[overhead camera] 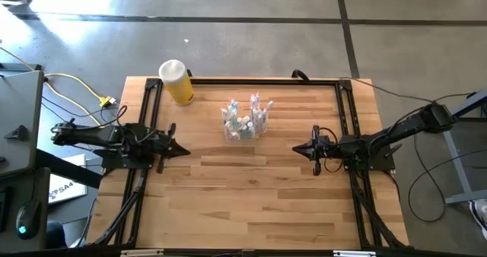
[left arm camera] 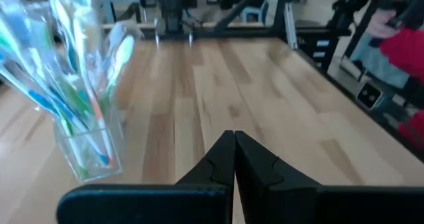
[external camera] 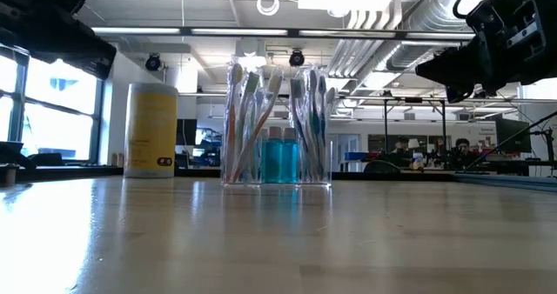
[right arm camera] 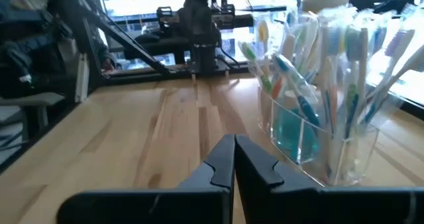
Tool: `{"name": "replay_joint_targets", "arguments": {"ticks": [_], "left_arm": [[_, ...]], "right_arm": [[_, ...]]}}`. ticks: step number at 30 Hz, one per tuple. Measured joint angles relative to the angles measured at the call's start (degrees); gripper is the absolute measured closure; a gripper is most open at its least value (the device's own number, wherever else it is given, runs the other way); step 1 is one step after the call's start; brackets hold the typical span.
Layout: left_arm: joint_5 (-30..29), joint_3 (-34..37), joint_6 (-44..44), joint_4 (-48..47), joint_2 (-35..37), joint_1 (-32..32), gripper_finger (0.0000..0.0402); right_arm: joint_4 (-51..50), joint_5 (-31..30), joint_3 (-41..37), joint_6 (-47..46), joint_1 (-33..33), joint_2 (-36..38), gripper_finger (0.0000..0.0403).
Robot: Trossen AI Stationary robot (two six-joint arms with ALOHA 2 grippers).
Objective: Pick & Place toothbrushing station
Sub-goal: Return to Home Position
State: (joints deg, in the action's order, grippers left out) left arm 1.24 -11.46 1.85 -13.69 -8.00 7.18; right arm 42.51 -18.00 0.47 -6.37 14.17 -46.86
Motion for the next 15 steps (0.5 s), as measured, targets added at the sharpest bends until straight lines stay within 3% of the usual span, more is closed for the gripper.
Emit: {"name": "replay_joint_targets", "arguments": {"ticks": [5, 12, 15], "left_arm": [[-0.5, 0.0, -0.1, -4.1, 7.8, 0.0, 0.0401], [-2.6, -0.6, -1.6, -3.5, 7.7, 0.0, 0.0401], [-3.0, 2.4, -1.6, 2.5, 7.7, 0.0, 0.0401]], "right_arm": [[-0.3, 0.0, 0.0, 0.1, 0.9, 0.0, 0.04], [-0.8, 0.0, 0.0, 0.0, 0.9, 0.0, 0.04], [0.0, 0.0, 0.0, 0.1, 0.9, 0.0, 0.04]]}}
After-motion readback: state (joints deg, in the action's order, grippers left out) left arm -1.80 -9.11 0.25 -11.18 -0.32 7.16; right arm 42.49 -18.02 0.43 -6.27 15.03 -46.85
